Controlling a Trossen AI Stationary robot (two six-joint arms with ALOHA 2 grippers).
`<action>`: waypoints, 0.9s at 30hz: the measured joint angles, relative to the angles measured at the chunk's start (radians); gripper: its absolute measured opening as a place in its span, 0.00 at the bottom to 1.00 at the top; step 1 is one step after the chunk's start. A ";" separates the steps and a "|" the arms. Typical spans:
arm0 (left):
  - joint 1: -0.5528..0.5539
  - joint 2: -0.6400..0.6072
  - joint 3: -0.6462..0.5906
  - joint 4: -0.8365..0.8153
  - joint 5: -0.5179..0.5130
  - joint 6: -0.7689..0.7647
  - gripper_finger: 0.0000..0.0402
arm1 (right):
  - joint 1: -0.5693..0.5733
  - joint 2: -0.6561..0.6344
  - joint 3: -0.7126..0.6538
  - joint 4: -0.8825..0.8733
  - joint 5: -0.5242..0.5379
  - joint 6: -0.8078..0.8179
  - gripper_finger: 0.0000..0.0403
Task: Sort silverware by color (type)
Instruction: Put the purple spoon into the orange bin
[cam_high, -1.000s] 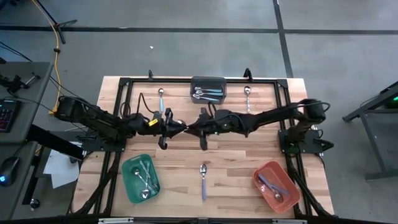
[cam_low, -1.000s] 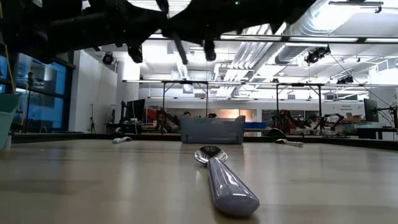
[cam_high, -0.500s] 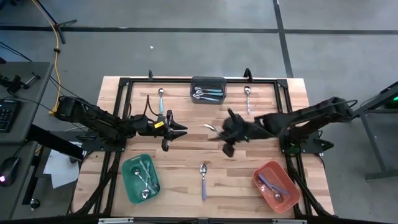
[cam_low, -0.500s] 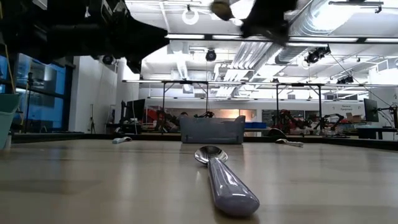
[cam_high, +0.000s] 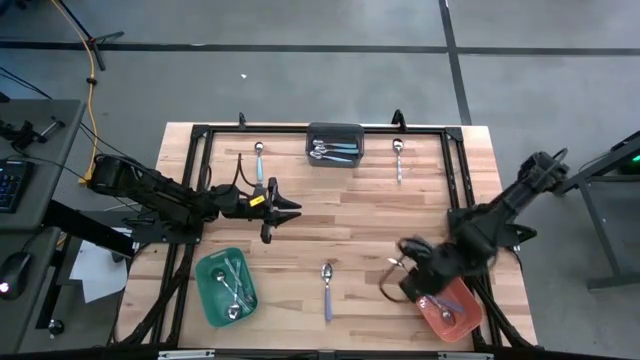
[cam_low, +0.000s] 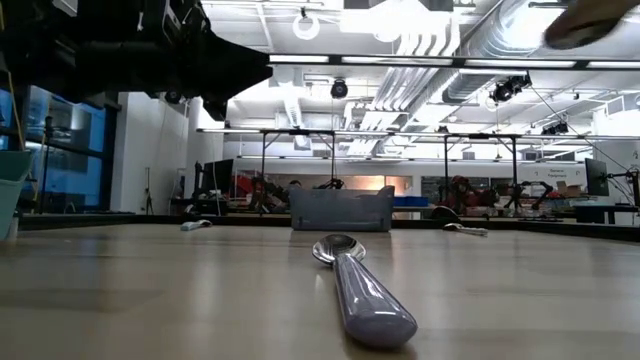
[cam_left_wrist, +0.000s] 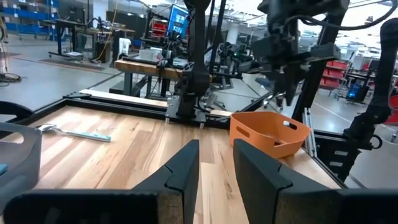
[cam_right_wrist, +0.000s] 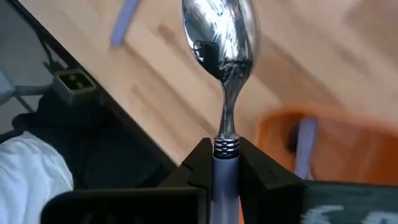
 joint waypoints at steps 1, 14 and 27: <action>0.000 0.000 0.000 -0.001 0.000 0.000 0.22 | 0.034 0.000 0.000 -0.006 0.002 0.048 0.05; -0.002 0.000 0.000 -0.016 -0.001 -0.001 0.22 | 0.318 0.095 -0.062 -0.124 -0.010 0.497 0.05; -0.002 0.000 0.000 -0.022 -0.002 -0.001 0.22 | 0.335 0.102 -0.372 0.204 -0.066 0.509 0.05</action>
